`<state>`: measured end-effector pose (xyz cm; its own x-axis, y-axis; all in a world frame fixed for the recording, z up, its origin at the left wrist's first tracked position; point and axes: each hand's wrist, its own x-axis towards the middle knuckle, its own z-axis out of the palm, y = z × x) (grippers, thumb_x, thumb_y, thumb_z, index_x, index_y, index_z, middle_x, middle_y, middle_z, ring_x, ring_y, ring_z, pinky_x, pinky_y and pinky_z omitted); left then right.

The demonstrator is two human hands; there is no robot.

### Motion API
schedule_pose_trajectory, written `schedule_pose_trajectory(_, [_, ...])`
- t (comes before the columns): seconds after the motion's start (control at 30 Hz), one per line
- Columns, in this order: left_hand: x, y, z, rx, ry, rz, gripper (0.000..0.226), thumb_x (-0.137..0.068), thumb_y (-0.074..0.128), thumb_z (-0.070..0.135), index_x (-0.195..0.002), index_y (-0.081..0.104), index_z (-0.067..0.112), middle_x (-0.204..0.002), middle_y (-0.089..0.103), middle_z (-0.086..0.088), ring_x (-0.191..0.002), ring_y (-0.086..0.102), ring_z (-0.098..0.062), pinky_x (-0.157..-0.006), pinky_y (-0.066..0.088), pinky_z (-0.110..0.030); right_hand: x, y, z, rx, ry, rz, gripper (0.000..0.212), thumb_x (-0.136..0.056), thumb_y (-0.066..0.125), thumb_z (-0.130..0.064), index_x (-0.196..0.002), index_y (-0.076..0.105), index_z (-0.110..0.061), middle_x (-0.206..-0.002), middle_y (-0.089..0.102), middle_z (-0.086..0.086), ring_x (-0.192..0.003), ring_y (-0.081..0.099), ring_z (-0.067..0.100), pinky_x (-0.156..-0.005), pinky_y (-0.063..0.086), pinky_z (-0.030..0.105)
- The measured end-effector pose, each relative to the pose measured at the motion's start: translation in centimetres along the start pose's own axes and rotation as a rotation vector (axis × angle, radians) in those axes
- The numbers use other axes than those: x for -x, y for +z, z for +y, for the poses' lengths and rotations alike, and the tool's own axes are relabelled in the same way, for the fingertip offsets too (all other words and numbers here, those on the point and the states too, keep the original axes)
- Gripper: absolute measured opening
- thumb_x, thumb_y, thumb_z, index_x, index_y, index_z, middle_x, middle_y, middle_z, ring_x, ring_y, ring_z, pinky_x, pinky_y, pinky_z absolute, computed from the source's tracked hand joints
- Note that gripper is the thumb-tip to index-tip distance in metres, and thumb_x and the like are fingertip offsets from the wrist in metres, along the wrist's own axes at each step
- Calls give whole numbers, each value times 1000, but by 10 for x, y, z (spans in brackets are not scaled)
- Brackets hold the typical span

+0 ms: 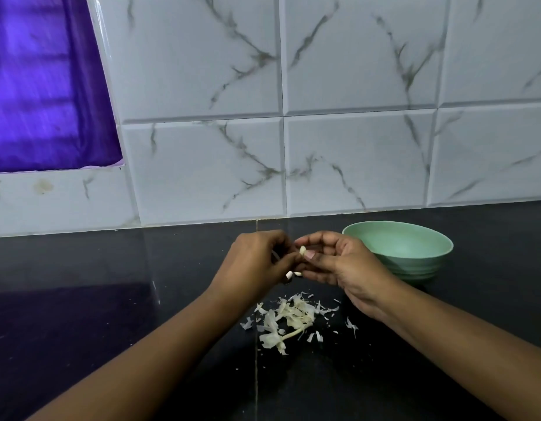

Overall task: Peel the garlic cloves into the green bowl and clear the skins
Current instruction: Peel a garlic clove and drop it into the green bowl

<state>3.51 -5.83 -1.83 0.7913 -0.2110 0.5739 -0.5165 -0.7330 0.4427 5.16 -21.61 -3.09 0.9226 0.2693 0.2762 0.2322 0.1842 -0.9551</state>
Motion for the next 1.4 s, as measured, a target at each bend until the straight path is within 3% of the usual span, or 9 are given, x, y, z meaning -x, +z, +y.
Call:
schedule_pose_trajectory(0.13, [-2, -7, 0, -97, -21, -83, 9, -86, 67, 30, -84, 67, 21, -59, 63, 16, -56, 62, 3, -62, 51, -19, 0, -2, -4, -20, 64, -5, 9, -90, 56, -1, -94, 61, -8, -76, 72, 4, -63, 70, 13, -55, 58, 26])
schedule_pose_trajectory(0.43, [-10, -30, -3, 156, -128, -314, 22, -85, 67, 2, -90, 70, 23, -77, 74, 2, -66, 70, -9, -57, 53, -20, -2, -9, -10, -67, 89, -36, 5, -86, 60, -4, -88, 64, -6, -75, 67, 3, -65, 64, 9, -54, 56, 25])
schedule_pose_trajectory(0.6, [-9, -32, -2, 143, -108, -330, 3, -79, 77, 15, -81, 76, 13, -66, 73, 5, -67, 72, -11, -59, 51, -16, -1, -8, -11, -80, 91, -54, 7, -87, 58, -3, -93, 63, -2, -76, 68, 5, -63, 64, 9, -52, 55, 23])
schedule_pose_trajectory(0.73, [-6, -34, 3, 43, -77, -273, 23, -65, 84, 37, -60, 68, 20, -58, 70, 5, -54, 65, -2, -55, 45, -15, -1, -8, -11, -71, 102, -45, 7, -86, 60, -3, -93, 63, -3, -75, 66, 7, -63, 65, 10, -52, 55, 24])
schedule_pose_trajectory(0.83, [-6, -35, 2, -19, -72, -257, 35, -59, 82, 50, -63, 65, 20, -57, 69, 7, -51, 60, -2, -55, 44, -22, -1, -9, -12, -61, 107, -27, 6, -85, 62, -5, -91, 64, -4, -75, 66, 7, -62, 65, 11, -52, 55, 24])
schedule_pose_trajectory(0.97, [-6, -28, -2, 17, -22, -211, 19, -77, 73, 42, -84, 68, 26, -73, 71, 14, -60, 68, -4, -67, 53, -30, -1, -8, -11, -51, 95, -9, 3, -85, 63, -4, -88, 63, -4, -82, 67, 14, -62, 65, 13, -51, 54, 24])
schedule_pose_trajectory(1.17, [-6, -19, -1, 68, -62, -235, 21, -95, 54, 31, -87, 63, 14, -80, 72, 5, -58, 69, -12, -55, 51, -28, 2, -5, -11, 56, -3, -10, 9, -81, 67, 1, -87, 65, -4, -84, 70, 15, -63, 66, 12, -55, 55, 22])
schedule_pose_trajectory(1.3, [-2, -14, 2, 241, -137, -276, 21, -100, 45, 27, -89, 52, 10, -78, 65, -3, -49, 62, -22, -46, 47, -30, 3, -3, -8, 167, -144, -15, 11, -77, 69, 6, -79, 65, -4, -70, 71, 2, -64, 67, 11, -58, 57, 23])
schedule_pose_trajectory(1.4, [1, -8, 6, 455, -239, -320, 24, -103, 37, 25, -88, 45, 7, -71, 54, -5, -42, 48, -20, -43, 37, -26, 1, -5, -7, 309, -288, 17, 26, -76, 73, 2, -67, 65, -21, -77, 73, 0, -73, 68, 16, -69, 59, 32])
